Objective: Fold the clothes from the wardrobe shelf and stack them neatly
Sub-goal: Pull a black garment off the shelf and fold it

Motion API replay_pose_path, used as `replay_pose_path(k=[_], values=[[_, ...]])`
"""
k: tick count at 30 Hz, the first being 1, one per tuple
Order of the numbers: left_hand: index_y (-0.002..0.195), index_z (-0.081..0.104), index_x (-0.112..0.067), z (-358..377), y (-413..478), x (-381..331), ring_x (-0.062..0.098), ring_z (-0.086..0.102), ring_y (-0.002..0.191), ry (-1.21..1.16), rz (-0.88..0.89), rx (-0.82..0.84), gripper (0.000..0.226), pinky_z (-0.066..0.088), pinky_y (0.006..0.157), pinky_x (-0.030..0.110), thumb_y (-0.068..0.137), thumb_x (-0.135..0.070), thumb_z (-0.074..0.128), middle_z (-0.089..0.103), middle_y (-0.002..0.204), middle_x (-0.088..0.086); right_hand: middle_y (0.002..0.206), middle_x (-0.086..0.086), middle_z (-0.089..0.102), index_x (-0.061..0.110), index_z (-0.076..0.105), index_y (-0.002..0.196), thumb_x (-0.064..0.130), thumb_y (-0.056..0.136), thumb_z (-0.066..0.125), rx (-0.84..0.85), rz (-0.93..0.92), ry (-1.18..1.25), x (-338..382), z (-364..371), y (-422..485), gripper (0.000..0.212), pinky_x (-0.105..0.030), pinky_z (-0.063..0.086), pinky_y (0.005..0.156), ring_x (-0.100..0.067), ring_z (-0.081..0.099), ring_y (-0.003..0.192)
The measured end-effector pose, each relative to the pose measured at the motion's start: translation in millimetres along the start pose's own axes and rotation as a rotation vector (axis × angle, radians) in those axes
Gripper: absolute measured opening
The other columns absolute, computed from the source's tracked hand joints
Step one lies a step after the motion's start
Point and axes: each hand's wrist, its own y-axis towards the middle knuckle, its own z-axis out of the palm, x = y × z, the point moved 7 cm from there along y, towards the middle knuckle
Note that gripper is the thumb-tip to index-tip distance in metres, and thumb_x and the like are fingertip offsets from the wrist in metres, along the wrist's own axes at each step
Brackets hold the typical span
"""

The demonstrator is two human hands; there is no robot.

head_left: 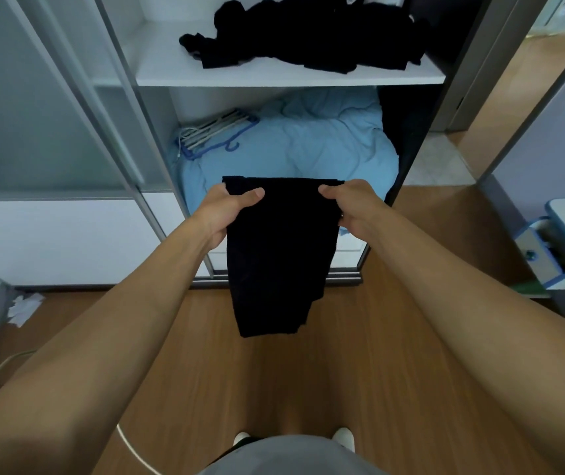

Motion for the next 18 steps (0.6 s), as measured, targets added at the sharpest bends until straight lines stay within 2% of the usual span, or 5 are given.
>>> replay_pose_path(k=[6,9,13,16,18], values=[[0.113,0.071,-0.012,-19,3,-2,0.016,0.074,0.09,0.068,0.043,-0.176,0.031,0.056,0.066,0.019,0.084,-0.017,0.08,0.076,0.103,0.003,0.102,-0.01,0.063,0.002,0.052,0.116,0.006,0.088,0.072,-0.046,0.008,0.04,2,9,2,0.034,-0.022,0.052,0.047,-0.02,0.064,0.077],[0.115,0.07,-0.01,-29,6,0,0.017,0.074,0.09,0.09,0.036,-0.212,0.033,0.057,0.066,0.021,0.084,-0.017,0.081,0.076,0.103,0.004,0.131,-0.01,0.055,0.003,0.04,0.144,0.005,0.086,0.075,0.037,-0.035,-0.065,12,19,2,0.067,-0.028,0.057,0.087,-0.023,0.063,0.11],[0.113,0.07,-0.008,-37,10,0,0.022,0.074,0.094,0.127,0.025,-0.165,0.03,0.059,0.074,0.027,0.084,-0.01,0.079,0.075,0.106,0.009,0.108,-0.007,0.059,0.001,0.058,0.131,-0.007,0.083,0.071,0.077,-0.208,-0.465,23,33,-4,0.05,-0.006,0.044,0.055,-0.017,0.059,0.091],[0.107,0.07,-0.011,-44,12,-3,0.017,0.074,0.088,0.196,0.029,-0.153,0.027,0.058,0.067,0.02,0.082,-0.004,0.079,0.075,0.103,0.007,0.096,-0.011,0.061,-0.002,0.068,0.113,-0.01,0.081,0.065,0.009,-0.339,-0.673,26,39,-3,0.033,-0.021,0.045,0.071,-0.022,0.06,0.091],[0.107,0.07,-0.011,-48,13,-5,0.009,0.072,0.082,0.241,0.044,-0.167,0.028,0.054,0.06,0.013,0.081,-0.004,0.08,0.075,0.099,0.002,0.109,-0.01,0.065,0.003,0.068,0.118,-0.006,0.083,0.065,-0.035,-0.386,-0.758,26,42,-1,0.037,-0.024,0.044,0.082,-0.022,0.061,0.103]])
